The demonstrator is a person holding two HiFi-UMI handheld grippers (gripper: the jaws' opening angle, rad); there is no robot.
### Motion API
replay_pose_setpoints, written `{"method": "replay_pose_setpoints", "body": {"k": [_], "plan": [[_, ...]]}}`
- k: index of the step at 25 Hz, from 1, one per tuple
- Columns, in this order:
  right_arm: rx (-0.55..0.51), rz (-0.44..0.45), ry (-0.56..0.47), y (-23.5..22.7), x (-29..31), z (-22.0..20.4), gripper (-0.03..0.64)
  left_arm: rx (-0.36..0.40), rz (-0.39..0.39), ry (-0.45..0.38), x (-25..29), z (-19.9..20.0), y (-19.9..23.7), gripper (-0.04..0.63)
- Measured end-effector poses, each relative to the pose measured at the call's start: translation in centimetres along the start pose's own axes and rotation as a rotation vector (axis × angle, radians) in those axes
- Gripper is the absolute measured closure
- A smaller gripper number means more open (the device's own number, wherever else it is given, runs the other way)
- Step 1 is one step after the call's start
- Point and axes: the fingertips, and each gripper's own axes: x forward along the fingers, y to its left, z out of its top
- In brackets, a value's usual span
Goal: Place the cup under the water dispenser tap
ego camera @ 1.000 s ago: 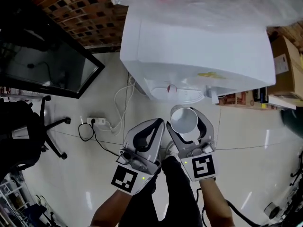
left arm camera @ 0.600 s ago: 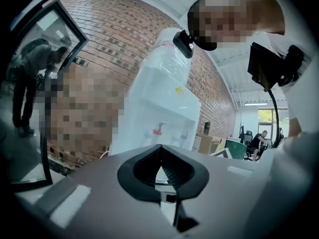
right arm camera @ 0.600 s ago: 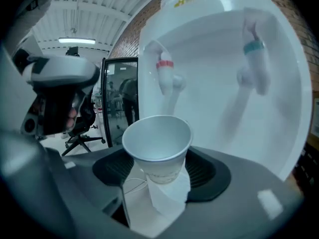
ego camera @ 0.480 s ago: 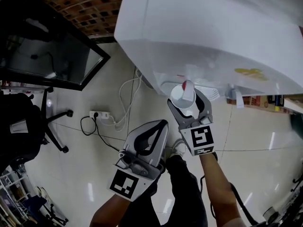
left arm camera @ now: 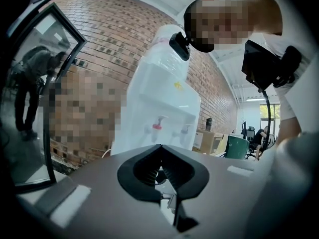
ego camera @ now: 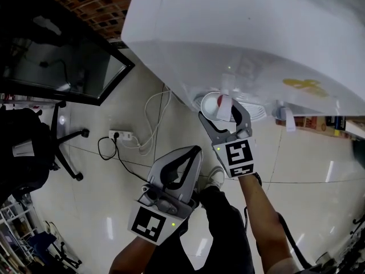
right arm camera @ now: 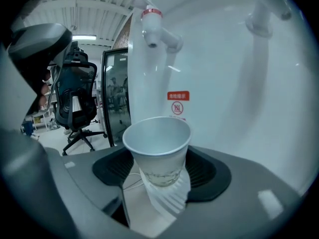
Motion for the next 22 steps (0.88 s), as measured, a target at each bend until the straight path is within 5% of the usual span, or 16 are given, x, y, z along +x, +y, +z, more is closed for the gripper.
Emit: {"method": "replay_pose_setpoints", "body": {"k": [6,22], "plan": [[0.110,0.013,-0.005,-0.1,0.1,-0.4,0.259,0.000,0.001,0.012,-0.3,-0.5,-0.2,0.611],[0.069,-0.011,0.029,0.3,-2.1,0.6,0.235,-0.019,-0.007,0.019,-1.1,1.5,-0.8,0.611]]}}
